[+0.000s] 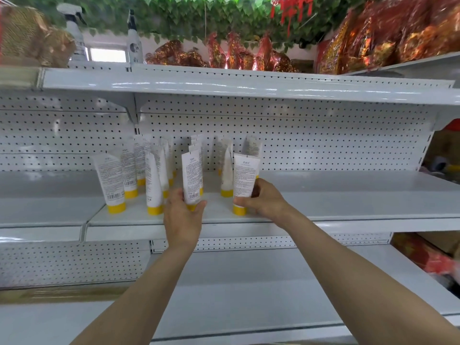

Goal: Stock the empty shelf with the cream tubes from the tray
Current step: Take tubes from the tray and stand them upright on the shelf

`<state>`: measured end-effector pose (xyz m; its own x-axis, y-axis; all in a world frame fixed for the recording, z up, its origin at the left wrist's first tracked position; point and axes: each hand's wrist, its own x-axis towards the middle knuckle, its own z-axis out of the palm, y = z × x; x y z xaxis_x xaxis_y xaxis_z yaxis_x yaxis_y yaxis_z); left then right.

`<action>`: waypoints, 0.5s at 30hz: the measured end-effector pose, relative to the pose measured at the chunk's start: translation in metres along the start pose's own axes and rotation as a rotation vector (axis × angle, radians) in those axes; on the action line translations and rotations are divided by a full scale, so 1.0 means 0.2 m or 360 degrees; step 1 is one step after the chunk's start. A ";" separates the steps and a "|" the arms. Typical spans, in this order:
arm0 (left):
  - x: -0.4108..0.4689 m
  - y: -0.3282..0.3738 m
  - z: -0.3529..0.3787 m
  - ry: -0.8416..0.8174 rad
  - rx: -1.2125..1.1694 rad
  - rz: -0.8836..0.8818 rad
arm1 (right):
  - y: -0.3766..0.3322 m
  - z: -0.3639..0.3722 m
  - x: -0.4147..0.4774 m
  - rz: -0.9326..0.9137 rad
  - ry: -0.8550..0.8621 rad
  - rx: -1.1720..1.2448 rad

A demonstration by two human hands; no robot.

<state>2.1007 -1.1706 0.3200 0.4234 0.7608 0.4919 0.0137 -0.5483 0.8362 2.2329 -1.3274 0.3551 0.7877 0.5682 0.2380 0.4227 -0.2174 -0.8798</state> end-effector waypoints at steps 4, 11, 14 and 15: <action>0.02 0.00 0.00 -0.0022 0.0095 -0.0044 | 0.03 -0.06 0.04 0.0052 0.0251 -0.0167; 0.06 0.00 -0.02 -0.0069 0.0152 -0.0078 | 0.12 -0.12 0.20 0.0118 0.0521 -0.0253; 0.08 -0.01 -0.03 -0.0096 0.0165 -0.0069 | 0.15 -0.14 0.28 0.0181 0.0613 -0.0309; 0.08 -0.02 -0.03 -0.0098 0.0173 -0.0061 | 0.16 -0.14 0.30 0.0203 0.0622 -0.0322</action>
<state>2.1028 -1.1544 0.3265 0.4755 0.7610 0.4414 0.1278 -0.5561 0.8212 2.3063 -1.3212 0.3531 0.9327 0.1931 0.3046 0.3598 -0.4391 -0.8232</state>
